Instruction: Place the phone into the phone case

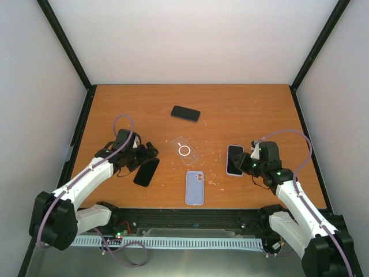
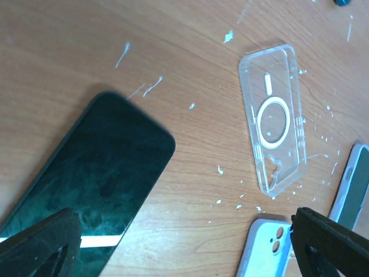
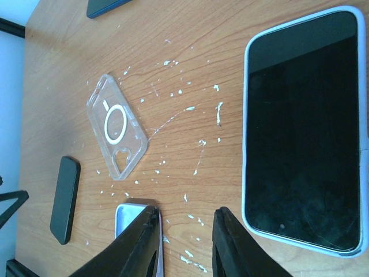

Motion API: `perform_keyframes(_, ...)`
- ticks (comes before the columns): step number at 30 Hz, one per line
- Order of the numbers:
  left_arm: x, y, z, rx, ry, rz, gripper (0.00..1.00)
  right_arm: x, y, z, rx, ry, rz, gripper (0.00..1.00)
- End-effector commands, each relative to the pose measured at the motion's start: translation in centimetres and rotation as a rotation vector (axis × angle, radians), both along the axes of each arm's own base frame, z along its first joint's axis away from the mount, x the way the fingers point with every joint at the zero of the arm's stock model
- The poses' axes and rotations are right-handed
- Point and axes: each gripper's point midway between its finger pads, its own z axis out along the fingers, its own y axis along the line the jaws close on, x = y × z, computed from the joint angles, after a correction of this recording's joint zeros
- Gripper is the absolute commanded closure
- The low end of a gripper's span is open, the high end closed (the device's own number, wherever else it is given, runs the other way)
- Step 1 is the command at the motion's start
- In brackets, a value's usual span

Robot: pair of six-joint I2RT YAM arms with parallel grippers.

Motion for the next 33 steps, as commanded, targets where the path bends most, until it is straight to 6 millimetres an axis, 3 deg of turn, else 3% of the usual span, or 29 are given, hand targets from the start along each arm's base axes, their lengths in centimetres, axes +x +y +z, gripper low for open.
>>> perform_keyframes(1, 1.3, -0.3, 1.5, 0.133, -0.165, -0.225, 0.0, 0.2, 0.8, 1.1, 0.006, -0.036, 0.034, 0.72)
perform_keyframes(6, 1.3, 0.2, -1.6, 0.21, -0.046, -0.264, 0.01, 0.2, 1.2, 1.4, 0.009, -0.043, 0.047, 0.72)
perform_keyframes(12, 1.6, 0.9, -3.4, 0.265, -0.003, -0.257, 0.0, 0.3, 1.3, 1.6, 0.008, -0.05, 0.051, 0.73)
perform_keyframes(20, 0.4, 1.2, -6.1, 0.293, 0.086, -0.24, 0.0, 0.0, 1.5, 1.1, 0.021, -0.039, 0.058, 0.73)
perform_keyframes(24, -0.4, 0.5, -6.7, 0.306, 0.113, -0.254, 0.01, -0.2, 1.5, 1.0, 0.02, -0.042, 0.058, 0.73)
perform_keyframes(27, -1.3, -1.0, -7.1, 0.256, 0.136, -0.273, 0.07, -0.4, 1.4, 1.0, 0.019, -0.04, 0.059, 0.73)
perform_keyframes(33, -2.4, -2.8, -7.3, 0.303, 0.151, -0.314, 0.08, -0.5, 1.4, 1.4, 0.023, -0.055, 0.06, 0.72)
